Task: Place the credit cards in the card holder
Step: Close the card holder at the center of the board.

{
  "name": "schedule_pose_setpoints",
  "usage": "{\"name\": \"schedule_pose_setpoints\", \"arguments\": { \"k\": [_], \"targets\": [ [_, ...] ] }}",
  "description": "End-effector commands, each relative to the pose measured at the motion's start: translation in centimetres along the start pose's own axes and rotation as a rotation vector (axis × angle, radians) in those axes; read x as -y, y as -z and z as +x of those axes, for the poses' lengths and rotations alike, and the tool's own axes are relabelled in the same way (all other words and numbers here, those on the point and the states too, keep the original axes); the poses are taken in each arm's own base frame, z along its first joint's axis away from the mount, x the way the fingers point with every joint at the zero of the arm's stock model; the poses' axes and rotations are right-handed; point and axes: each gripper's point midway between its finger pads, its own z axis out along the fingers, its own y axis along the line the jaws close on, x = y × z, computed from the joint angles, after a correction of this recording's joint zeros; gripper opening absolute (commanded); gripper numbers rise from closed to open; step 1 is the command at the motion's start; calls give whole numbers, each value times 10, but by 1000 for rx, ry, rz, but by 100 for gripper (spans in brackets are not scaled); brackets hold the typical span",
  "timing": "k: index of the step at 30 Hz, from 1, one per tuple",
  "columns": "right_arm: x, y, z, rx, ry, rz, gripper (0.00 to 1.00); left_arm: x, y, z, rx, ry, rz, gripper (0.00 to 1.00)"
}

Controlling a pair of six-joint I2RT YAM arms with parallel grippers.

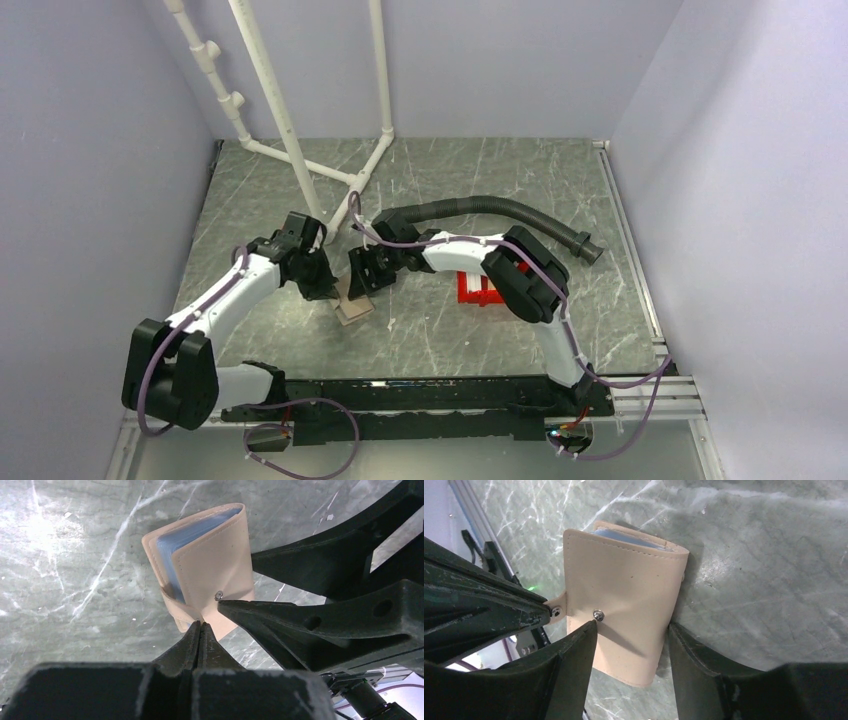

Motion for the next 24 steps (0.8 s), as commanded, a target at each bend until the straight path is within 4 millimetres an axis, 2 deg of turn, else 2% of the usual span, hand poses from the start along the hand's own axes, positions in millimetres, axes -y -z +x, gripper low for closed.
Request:
{"name": "schedule_pose_setpoints", "arguments": {
  "k": [1,14,24],
  "targets": [
    [-1,0,-13,68,31,73,55,12,-9,-4,1,-34,58,0],
    [-11,-3,-10,62,40,62,28,7,-21,-10,45,-19,39,0],
    [-12,-8,-5,37,30,38,23,14,-25,-15,67,-10,68,0]
  ]
}}
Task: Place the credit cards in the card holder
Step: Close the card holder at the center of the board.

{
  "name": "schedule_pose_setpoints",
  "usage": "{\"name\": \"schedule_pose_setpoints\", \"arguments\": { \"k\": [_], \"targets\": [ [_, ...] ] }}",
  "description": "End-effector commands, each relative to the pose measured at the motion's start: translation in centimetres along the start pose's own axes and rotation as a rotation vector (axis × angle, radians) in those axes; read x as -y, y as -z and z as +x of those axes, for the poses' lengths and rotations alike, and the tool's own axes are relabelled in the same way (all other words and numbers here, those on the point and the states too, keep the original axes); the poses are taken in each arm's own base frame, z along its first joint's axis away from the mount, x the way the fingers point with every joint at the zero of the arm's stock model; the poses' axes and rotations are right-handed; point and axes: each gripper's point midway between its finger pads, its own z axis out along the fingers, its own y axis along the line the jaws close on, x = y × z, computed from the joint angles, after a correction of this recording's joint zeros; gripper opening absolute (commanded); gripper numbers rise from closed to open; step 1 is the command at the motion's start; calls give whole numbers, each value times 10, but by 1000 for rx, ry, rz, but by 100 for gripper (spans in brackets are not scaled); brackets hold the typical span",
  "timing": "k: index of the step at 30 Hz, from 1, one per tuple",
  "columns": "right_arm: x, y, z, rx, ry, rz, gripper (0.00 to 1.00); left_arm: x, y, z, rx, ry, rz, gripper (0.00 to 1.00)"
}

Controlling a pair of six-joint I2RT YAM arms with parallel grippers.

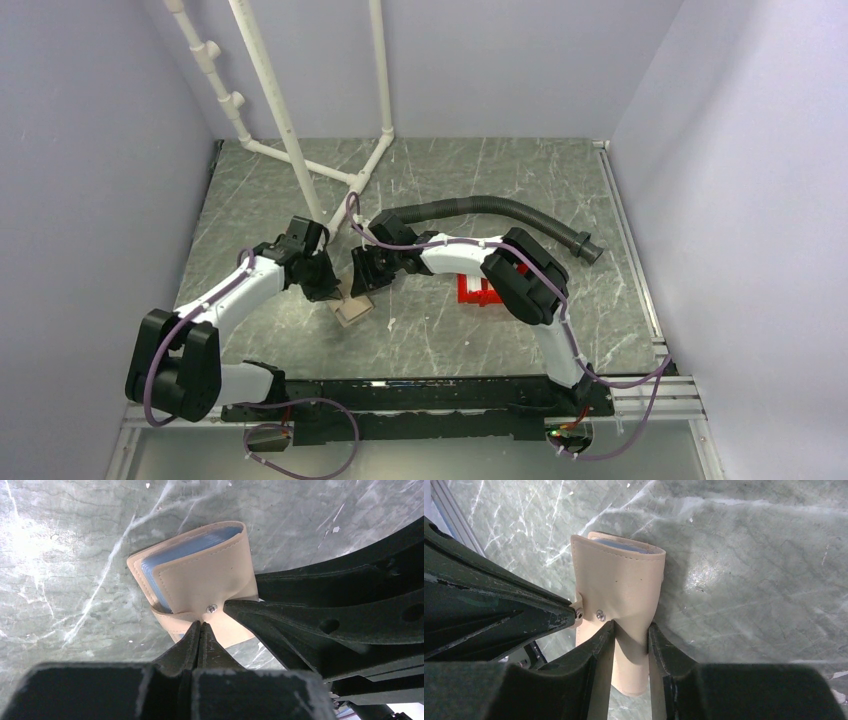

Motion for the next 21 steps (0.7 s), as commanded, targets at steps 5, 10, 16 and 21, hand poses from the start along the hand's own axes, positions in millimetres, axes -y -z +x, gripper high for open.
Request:
{"name": "schedule_pose_setpoints", "arguments": {
  "k": [5,10,16,21],
  "targets": [
    [-22,-1,-1,-7,45,-59,22,16,-5,-14,55,3,45,0],
    [-30,-4,2,-25,60,-94,22,18,-5,-17,71,2,49,0],
    [-37,-7,7,-46,60,-138,19,21,-5,-18,89,5,64,0],
    [-42,-8,9,-57,53,-175,18,23,-5,-17,104,10,81,0]
  ]
}}
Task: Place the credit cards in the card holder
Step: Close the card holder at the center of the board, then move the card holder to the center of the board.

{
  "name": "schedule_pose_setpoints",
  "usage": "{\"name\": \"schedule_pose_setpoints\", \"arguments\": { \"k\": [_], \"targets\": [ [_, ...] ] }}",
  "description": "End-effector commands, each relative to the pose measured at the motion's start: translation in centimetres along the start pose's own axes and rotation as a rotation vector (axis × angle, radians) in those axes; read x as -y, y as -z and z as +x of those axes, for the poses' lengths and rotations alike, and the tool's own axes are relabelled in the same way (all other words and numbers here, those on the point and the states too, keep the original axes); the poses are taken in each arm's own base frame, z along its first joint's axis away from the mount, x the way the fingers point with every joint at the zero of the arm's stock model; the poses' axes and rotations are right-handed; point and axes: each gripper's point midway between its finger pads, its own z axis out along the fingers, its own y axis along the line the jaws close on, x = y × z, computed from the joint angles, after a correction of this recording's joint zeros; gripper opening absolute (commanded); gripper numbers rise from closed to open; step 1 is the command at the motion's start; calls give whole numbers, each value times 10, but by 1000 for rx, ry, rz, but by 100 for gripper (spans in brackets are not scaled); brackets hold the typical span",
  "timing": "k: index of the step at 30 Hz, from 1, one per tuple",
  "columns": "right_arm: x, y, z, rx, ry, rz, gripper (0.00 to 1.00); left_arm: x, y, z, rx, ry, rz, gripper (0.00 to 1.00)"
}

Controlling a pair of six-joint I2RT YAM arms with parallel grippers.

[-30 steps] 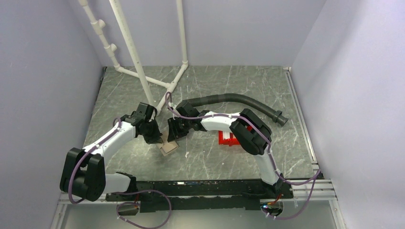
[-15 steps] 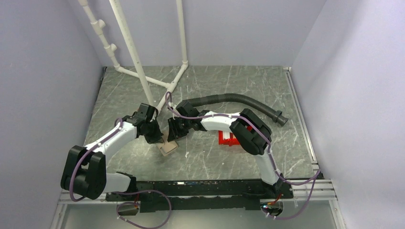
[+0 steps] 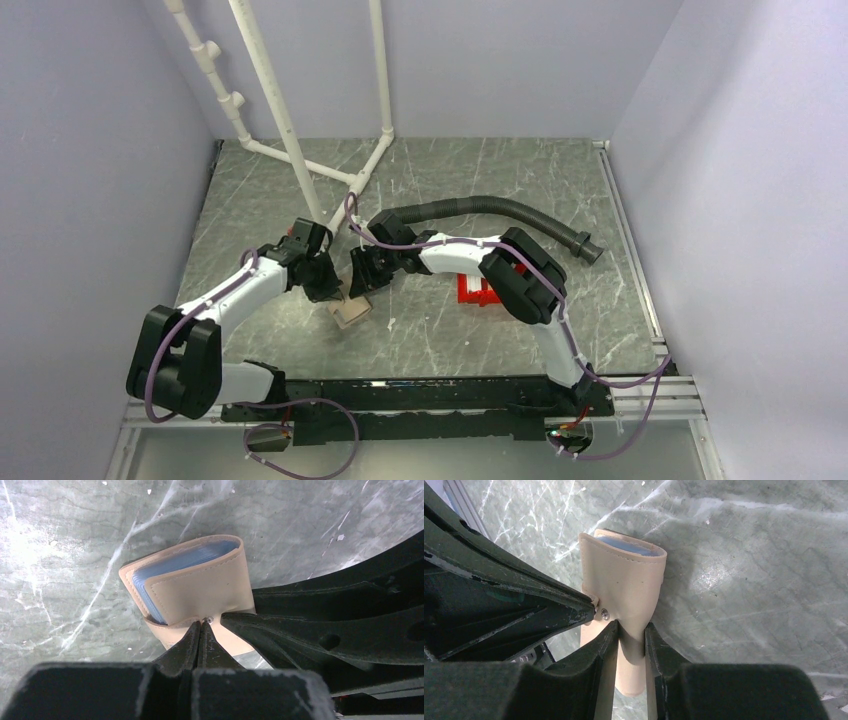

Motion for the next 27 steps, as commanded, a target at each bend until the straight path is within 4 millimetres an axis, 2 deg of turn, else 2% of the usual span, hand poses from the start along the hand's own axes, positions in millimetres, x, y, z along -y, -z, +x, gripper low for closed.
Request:
{"name": "schedule_pose_setpoints", "arguments": {
  "k": [1,13,15,16,20,27],
  "targets": [
    [-34,-9,7,-40,44,-132,17,24,3,-17,97,9,100,0],
    [-37,-10,13,-59,43,-163,18,25,2,-17,124,18,118,0],
    [-34,-8,14,-55,49,-146,29,24,5,-17,132,17,117,0],
    [-30,-6,12,-47,52,-122,32,23,7,-17,136,17,115,0],
    [-15,8,-3,0,25,-102,38,17,12,-12,136,14,102,0],
    [-12,22,-8,11,-3,-136,53,9,25,-4,116,3,78,0]
  ]
}}
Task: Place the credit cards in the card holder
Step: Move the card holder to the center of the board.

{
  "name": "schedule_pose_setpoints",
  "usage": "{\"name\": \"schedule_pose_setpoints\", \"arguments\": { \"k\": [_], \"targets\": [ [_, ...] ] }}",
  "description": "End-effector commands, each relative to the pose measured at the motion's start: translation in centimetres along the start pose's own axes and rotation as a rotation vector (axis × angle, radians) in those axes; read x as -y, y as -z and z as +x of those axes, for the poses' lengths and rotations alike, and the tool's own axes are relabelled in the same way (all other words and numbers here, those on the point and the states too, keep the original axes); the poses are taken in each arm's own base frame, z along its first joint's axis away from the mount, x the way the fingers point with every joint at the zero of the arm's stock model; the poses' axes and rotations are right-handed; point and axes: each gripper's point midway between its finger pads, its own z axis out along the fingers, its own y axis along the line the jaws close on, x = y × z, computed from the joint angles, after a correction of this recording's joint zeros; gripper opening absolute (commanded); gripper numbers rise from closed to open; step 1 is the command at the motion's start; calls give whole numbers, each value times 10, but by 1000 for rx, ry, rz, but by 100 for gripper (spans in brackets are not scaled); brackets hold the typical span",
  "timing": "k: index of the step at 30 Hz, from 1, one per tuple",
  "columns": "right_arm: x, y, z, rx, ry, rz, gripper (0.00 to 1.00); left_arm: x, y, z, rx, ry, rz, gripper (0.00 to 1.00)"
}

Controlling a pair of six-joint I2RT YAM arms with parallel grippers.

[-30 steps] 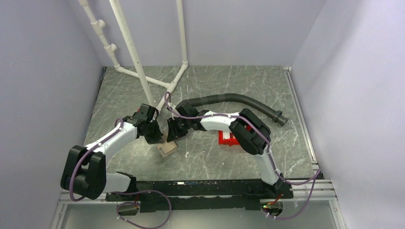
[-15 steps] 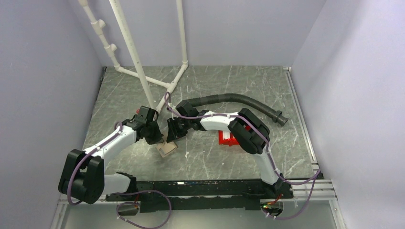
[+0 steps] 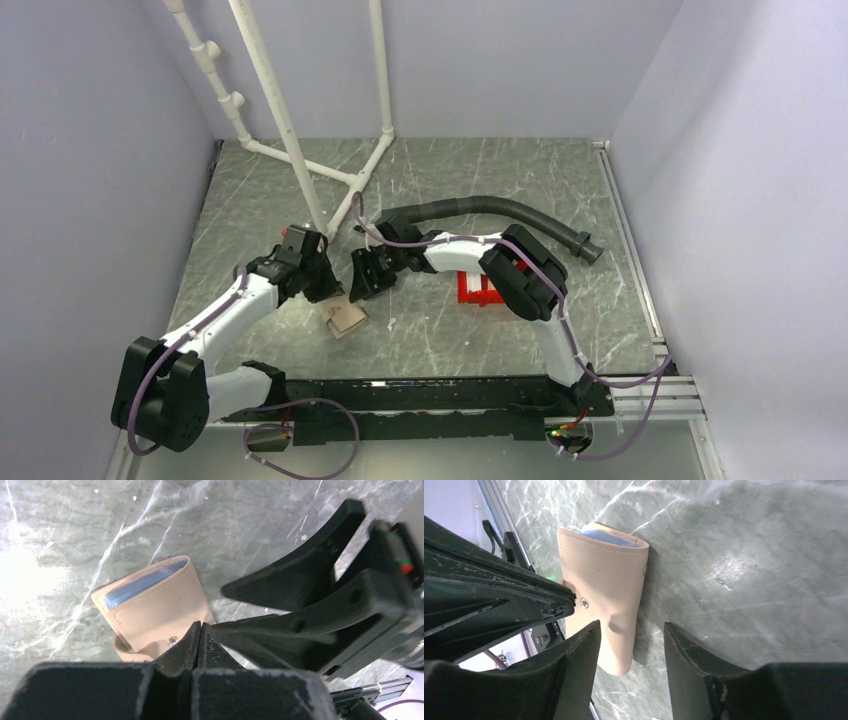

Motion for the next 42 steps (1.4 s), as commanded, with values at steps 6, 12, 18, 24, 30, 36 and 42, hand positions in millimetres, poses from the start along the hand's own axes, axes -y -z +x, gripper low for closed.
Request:
{"name": "schedule_pose_setpoints", "arguments": {
  "k": [6,12,18,24,30,36,42],
  "targets": [
    [-18,11,-18,59,26,-93,59,-42,39,3,42,115,-245,35],
    [-17,9,-11,57,23,-63,55,-58,28,21,30,225,-256,59],
    [-9,21,7,38,20,-1,55,-74,11,33,21,270,-271,71],
    [4,45,52,-16,34,122,61,-53,-5,28,2,217,-103,60],
    [-14,49,80,-48,-39,6,48,2,-17,55,-137,254,266,36],
    [5,56,43,83,-178,74,36,38,-10,77,-244,316,439,26],
    [54,80,-33,120,-50,181,46,79,9,101,-346,187,516,44]
  ]
}}
